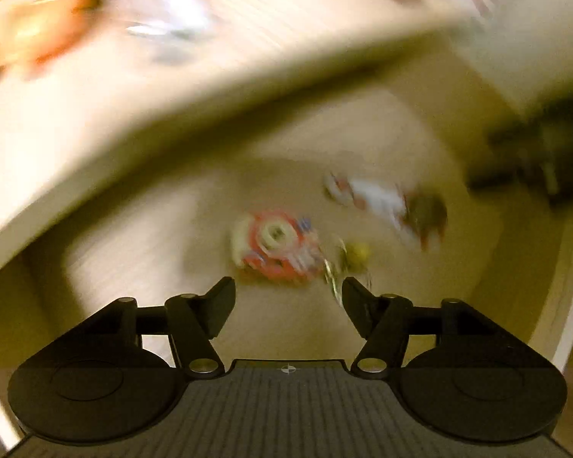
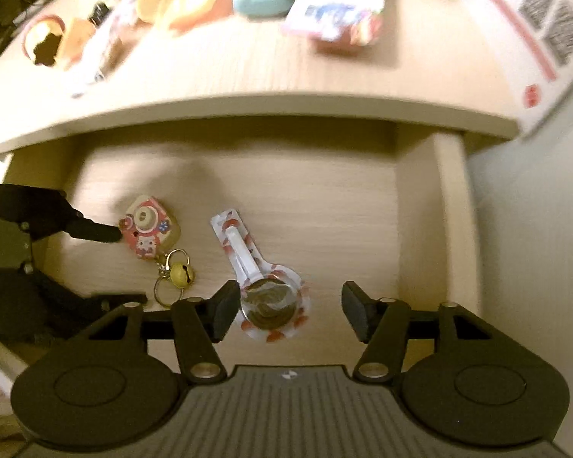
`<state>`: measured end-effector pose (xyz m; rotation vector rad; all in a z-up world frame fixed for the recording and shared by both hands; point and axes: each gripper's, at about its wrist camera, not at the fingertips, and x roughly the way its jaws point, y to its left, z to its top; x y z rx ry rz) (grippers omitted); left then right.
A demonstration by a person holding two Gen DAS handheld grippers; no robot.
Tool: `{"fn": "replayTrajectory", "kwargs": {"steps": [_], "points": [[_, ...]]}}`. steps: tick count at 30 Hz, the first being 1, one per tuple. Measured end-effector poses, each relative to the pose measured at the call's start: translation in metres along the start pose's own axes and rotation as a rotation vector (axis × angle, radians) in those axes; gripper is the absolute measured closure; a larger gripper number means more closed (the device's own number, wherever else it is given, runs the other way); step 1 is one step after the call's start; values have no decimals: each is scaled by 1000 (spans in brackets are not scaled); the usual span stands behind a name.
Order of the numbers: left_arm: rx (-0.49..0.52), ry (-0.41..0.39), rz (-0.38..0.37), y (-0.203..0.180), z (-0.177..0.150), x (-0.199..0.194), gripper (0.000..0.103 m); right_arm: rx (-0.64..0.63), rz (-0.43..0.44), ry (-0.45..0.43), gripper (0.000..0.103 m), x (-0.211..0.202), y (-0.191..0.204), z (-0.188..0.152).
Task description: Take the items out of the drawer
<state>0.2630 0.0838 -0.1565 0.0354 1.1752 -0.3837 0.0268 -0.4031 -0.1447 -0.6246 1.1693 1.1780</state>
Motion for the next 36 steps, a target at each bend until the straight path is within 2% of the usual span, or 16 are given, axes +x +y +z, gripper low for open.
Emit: {"fn": "replayTrajectory", "kwargs": {"steps": [2, 3, 5, 7, 10, 13, 20, 22, 23, 26, 31, 36], "points": [[-170, -31, 10, 11, 5, -4, 36, -23, -15, -7, 36, -4, -10, 2], [-222, -40, 17, 14, 11, -2, 36, -31, -23, -3, 36, -11, -20, 0], [-243, -54, 61, 10, 14, 1, 36, -39, -23, 14, 36, -4, -19, -3], [-201, -60, 98, 4, 13, 8, 36, -47, -15, 31, 36, 5, -17, -6], [-156, -38, 100, -5, 13, 20, 33, -71, 26, 61, 36, 4, -16, -7], [-123, -58, 99, -5, 15, 23, 27, -107, 45, 85, 35, 8, -10, 0], [22, -30, 92, -10, 20, 30, 31, -232, 14, 216, 35, 61, 12, 26], [68, -28, 96, -12, 17, 28, 38, -241, 16, 238, 33, 67, 14, 25], [84, -26, 103, -13, 16, 27, 40, -259, 7, 227, 35, 67, 17, 24], [80, 14, 90, -12, 15, 24, 41, -273, -3, 206, 59, 60, 21, 23], [106, 33, 26, -11, 1, 1, 42, -282, -24, 157, 58, 39, 27, 15], [139, -51, -41, -13, -3, -51, 42, -256, -20, 58, 58, -13, 31, 2]]}}
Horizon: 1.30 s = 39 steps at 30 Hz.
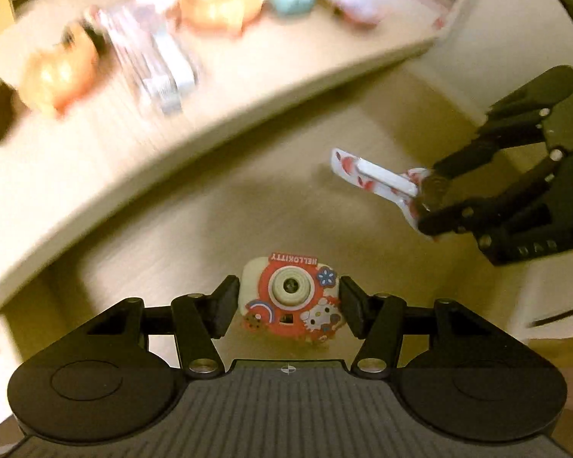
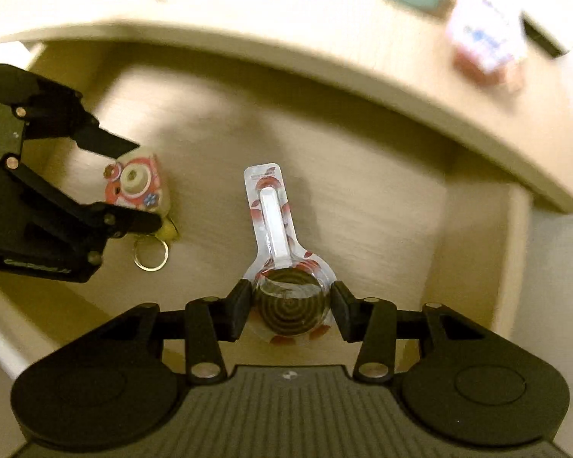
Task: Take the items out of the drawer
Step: 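Carry the keychain and spoon toy up onto the desk and open both tools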
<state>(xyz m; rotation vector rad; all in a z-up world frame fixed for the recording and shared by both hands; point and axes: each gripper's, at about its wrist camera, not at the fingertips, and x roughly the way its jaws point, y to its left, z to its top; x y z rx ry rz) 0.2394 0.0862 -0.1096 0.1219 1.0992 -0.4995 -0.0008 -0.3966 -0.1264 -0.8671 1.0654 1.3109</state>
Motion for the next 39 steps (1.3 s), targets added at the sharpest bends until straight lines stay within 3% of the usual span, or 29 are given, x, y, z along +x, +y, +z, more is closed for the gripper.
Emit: {"fn": "replayTrajectory", "kwargs": {"steps": [5, 10, 13, 16, 20, 26, 29, 31, 39], "points": [[32, -175, -45, 2, 3, -95, 42, 33, 12, -170, 58, -90, 5, -5], [43, -370, 32, 31, 39, -163, 42, 15, -36, -348, 58, -149, 4, 15], [-5, -440, 99, 48, 71, -157, 41, 32, -88, -405, 58, -153, -3, 42], [-76, -457, 144, 70, 106, -114, 41, 62, -99, -412, 58, -128, -10, 76], [-154, -387, 154, 94, 135, -56, 41, 81, -121, -364, 58, -81, -10, 111], [-179, -316, 211, 113, 129, -13, 39, 39, -106, -361, 57, -49, -4, 123], [-192, -299, 200, 117, 124, -12, 41, 7, -135, -385, 50, -49, 2, 121], [-227, -351, 186, 121, 115, -26, 42, 24, -140, -416, 44, -53, 2, 117], [-324, -578, 205, 134, 74, -105, 42, 179, -133, -546, 41, -91, 2, 75]]}}
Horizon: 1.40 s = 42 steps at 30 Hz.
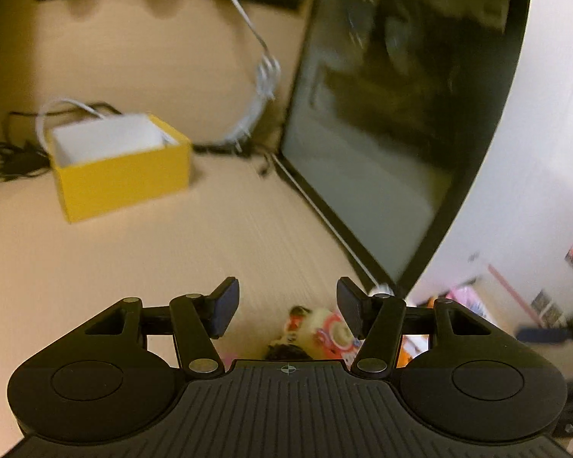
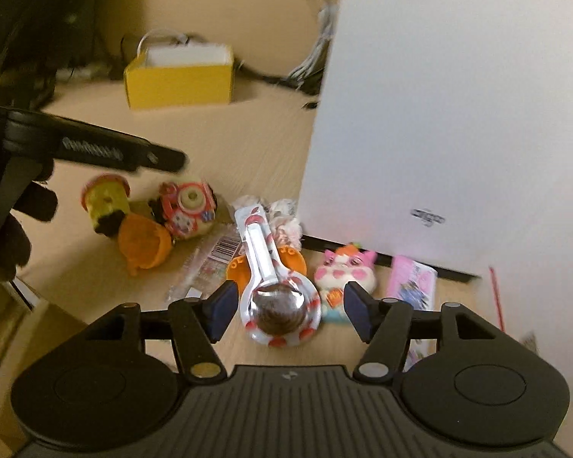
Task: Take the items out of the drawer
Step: 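Carry the keychain and spoon toy up onto the desk and open both tools, then withdraw both tools from the desk back in front of the empty drawer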
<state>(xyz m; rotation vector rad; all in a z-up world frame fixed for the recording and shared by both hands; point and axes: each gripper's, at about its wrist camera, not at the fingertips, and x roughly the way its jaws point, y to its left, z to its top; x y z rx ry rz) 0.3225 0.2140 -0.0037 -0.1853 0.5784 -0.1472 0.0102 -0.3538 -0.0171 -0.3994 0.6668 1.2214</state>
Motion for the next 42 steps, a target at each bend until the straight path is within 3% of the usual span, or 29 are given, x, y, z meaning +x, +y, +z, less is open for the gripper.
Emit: {"fn": "replayTrajectory", "kwargs": {"steps": [5, 8, 14, 22, 25, 27, 31, 33, 36, 42], "points": [[16, -39, 12, 13, -19, -49, 42, 97, -15, -21, 41, -45, 10, -35], [16, -51, 86, 22, -41, -80, 42, 134, 0, -3, 41, -58, 21, -59], [-95, -38, 210, 28, -96, -145, 42, 189, 44, -12, 41, -79, 29, -108], [-217, -19, 329, -50, -192, -202, 42, 168, 112, -65, 33, -99, 19, -184], [-203, -32, 344, -89, -219, -215, 42, 174, 104, -69, 33, -101, 15, -219], [-178, -43, 353, -114, -235, -221, 42, 192, 67, -88, 33, -98, 14, -236], [-69, -4, 291, -156, -261, -212, 42, 176, -8, -164, 26, -97, 23, -255], [-25, 29, 271, -166, -271, -199, 42, 171, -33, -193, 24, -97, 27, -260], [-55, 65, 272, -162, -279, -176, 43, 162, -78, -217, 24, -99, 33, -267], [-100, 103, 284, -156, -286, -155, 39, 207, -74, -112, 25, -79, 27, -274]]}}
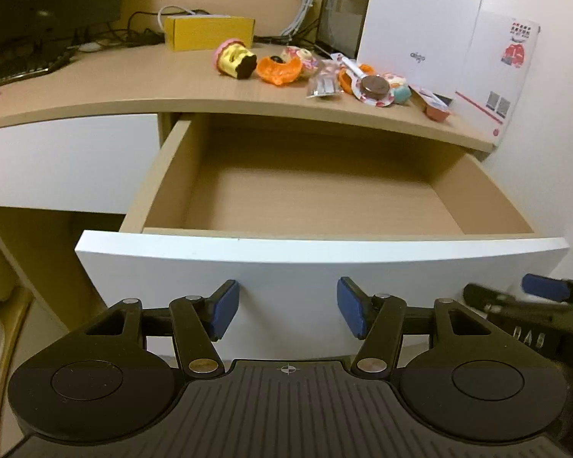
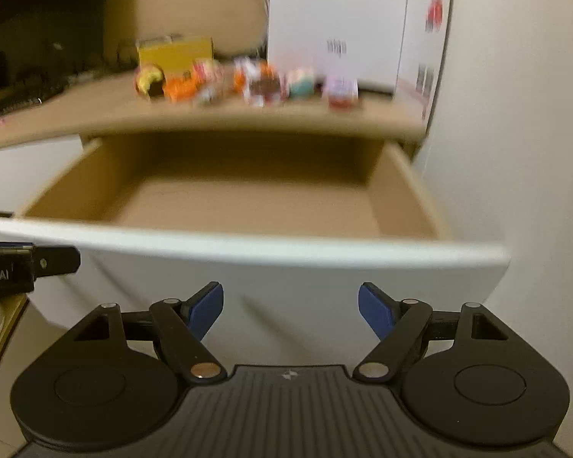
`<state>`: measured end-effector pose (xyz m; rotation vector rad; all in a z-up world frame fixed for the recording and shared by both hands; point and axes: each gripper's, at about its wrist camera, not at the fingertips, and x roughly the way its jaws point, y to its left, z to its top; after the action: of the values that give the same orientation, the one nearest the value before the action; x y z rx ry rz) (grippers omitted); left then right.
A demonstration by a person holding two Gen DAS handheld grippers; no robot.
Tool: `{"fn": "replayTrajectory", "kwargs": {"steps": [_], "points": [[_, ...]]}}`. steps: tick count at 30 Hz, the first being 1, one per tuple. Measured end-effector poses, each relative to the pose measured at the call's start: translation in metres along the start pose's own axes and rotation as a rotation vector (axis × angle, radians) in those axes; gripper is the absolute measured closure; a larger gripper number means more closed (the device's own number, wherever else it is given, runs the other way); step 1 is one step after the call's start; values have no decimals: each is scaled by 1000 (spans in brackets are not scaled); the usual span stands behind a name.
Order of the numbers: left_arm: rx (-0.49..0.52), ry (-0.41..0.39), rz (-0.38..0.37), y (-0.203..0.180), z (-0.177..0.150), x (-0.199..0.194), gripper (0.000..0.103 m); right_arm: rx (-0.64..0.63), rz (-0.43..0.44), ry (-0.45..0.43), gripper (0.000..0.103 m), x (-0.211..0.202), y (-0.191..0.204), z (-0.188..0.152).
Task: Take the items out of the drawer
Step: 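Withdraw both tools from the desk back in front of the empty drawer, then push the drawer front shut with both tools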
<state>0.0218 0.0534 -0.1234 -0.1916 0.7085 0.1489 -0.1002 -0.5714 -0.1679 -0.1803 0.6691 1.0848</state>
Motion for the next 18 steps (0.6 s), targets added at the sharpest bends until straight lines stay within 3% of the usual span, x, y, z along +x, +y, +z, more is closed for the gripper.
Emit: {"fn": "replayTrajectory", "kwargs": {"steps": [5, 18], "points": [[4, -13, -24, 6, 14, 16, 38, 53, -7, 2, 22, 21, -17, 19], [12, -105, -24, 16, 70, 93, 38, 53, 31, -62, 22, 100, -3, 77]]}}
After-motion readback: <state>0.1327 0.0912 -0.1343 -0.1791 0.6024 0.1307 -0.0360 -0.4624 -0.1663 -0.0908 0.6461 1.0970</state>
